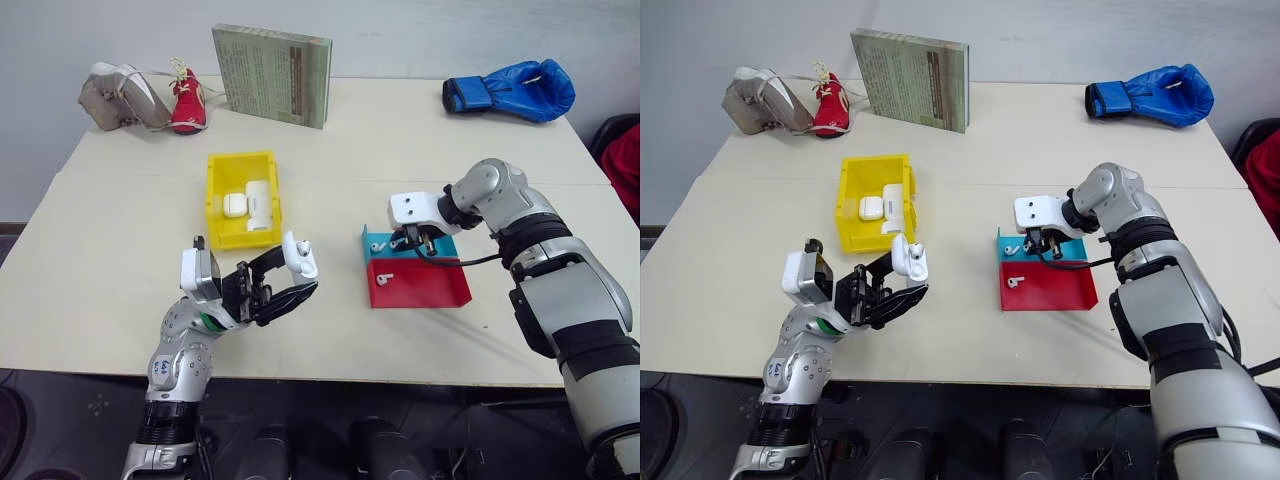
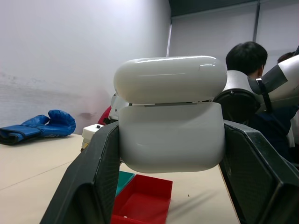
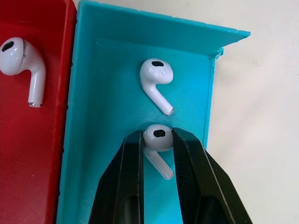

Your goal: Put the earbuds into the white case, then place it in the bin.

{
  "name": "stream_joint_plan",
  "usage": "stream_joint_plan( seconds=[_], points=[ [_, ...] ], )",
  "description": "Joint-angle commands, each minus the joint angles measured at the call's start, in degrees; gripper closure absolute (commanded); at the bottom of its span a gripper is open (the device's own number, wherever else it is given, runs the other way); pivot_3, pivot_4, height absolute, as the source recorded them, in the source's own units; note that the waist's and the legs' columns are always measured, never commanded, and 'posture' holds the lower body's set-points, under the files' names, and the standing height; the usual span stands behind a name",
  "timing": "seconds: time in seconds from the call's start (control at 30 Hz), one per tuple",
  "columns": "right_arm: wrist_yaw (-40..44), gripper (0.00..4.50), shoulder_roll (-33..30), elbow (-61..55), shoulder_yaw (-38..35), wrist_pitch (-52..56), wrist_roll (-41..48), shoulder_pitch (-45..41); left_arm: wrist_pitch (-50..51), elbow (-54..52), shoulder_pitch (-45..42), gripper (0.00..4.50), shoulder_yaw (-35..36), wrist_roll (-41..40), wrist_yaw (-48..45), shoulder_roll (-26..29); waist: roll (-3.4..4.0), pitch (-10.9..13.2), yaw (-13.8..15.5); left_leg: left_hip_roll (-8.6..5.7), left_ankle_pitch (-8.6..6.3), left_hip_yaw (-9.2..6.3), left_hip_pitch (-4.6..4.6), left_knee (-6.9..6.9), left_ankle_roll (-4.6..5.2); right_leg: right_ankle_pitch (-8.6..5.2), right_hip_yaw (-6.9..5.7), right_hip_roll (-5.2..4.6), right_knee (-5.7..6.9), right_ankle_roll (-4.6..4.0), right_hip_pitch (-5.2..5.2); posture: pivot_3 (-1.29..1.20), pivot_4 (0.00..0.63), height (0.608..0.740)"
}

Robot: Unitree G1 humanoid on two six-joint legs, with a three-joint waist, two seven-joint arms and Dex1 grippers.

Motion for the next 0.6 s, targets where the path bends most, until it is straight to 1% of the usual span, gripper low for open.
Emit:
stream_joint_plan(
  seconds=[0.03, 0.17, 0.23, 0.3, 0.37, 0.43, 0.5, 0.53, 0.6],
  points=[
    [1.7, 4.03, -1.2, -0.4, -2.0, -0.2, 1.5, 0.7, -0.7, -1.9, -0.9, 1.71, 0.2, -0.7, 0.1, -0.2, 0.0, 0.0, 0.0, 0.0, 0.0, 0.0, 0.0, 0.0, 0.0, 0.0, 0.0, 0.0, 0.0, 0.0, 0.0, 0.0, 0.15, 0.74],
    [6.0, 4.03, -4.4, -3.1, -7.3, -0.1, 7.2, -0.1, -0.5, -1.9, -1.6, 1.71, -0.1, -1.3, -0.3, -0.8, 0.02, 0.0, 0.2, 0.0, 0.0, 0.01, -0.02, -0.02, 0.0, 0.0, 0.0, 0.0, -0.01, 0.0, 0.0, 0.0, 0.15, 0.74],
    [10.3, 4.03, -6.7, -5.8, -11.1, 3.3, 11.7, 0.1, -0.4, -1.7, -2.5, 1.71, -0.2, -1.8, -0.6, -1.3, 0.04, 0.0, 0.3, -0.01, 0.0, 0.0, -0.05, -0.02, 0.0, 0.0, -0.01, -0.01, -0.01, 0.0, -0.01, 0.0, 0.15, 0.74],
    [15.1, 4.03, -9.2, -10.4, -14.6, 9.8, 17.0, 1.5, -0.3, -1.2, -3.6, 1.71, -0.2, -2.2, -0.8, -1.8, 0.04, 0.0, 0.4, -0.01, 0.0, -0.02, -0.07, -0.03, 0.01, 0.0, -0.03, -0.02, -0.02, 0.0, 0.0, 0.0, 0.15, 0.74],
    [16.6, 4.03, -12.3, -23.1, -17.2, 22.5, 27.5, 6.2, 0.1, -0.6, -5.0, 1.71, -0.2, -3.0, -1.2, -2.4, 0.04, 0.0, 0.6, -0.01, -0.01, -0.07, -0.08, -0.05, 0.01, 0.0, -0.07, -0.02, -0.05, 0.0, 0.02, 0.0, 0.15, 0.74],
    [15.5, 4.03, -13.1, -39.3, -23.6, 37.3, 39.0, 12.4, 0.8, -0.2, -6.5, 1.71, -0.1, -4.1, -1.6, -3.0, 0.04, 0.0, 0.9, 0.0, -0.01, -0.1, -0.08, -0.06, 0.0, 0.0, -0.1, -0.03, -0.08, 0.0, 0.03, 0.0, 0.15, 0.74],
    [8.4, 4.03, -10.9, -53.7, -32.6, 50.0, 52.6, 18.0, 1.6, 0.4, -8.0, 1.71, -0.3, -5.0, -1.8, -3.6, 0.05, 0.0, 0.7, 0.02, -0.02, -0.07, -0.09, -0.05, -0.01, 0.0, -0.1, -0.01, -0.11, 0.0, 0.03, 0.0, 0.15, 0.74],
    [4.8, 4.03, -9.9, -58.6, -35.3, 54.2, 56.8, 20.0, 2.0, 0.7, -8.6, 1.71, -0.3, -5.3, -2.0, -3.8, 0.07, 0.0, 0.5, 0.02, -0.02, -0.09, -0.13, -0.07, -0.01, 0.0, -0.1, 0.0, -0.12, 0.0, 0.01, 0.0, 0.15, 0.74],
    [-0.1, 4.03, -9.4, -69.2, -37.5, 63.5, 63.8, 24.6, 2.4, 1.5, -10.0, 1.71, -0.6, -5.6, -2.3, -4.5, 0.11, 0.1, 0.5, 0.04, 0.0, -0.1, -0.13, -0.06, -0.03, 0.0, -0.1, 0.03, -0.08, 0.0, 0.0, 0.0, 0.15, 0.74]
  ],
)
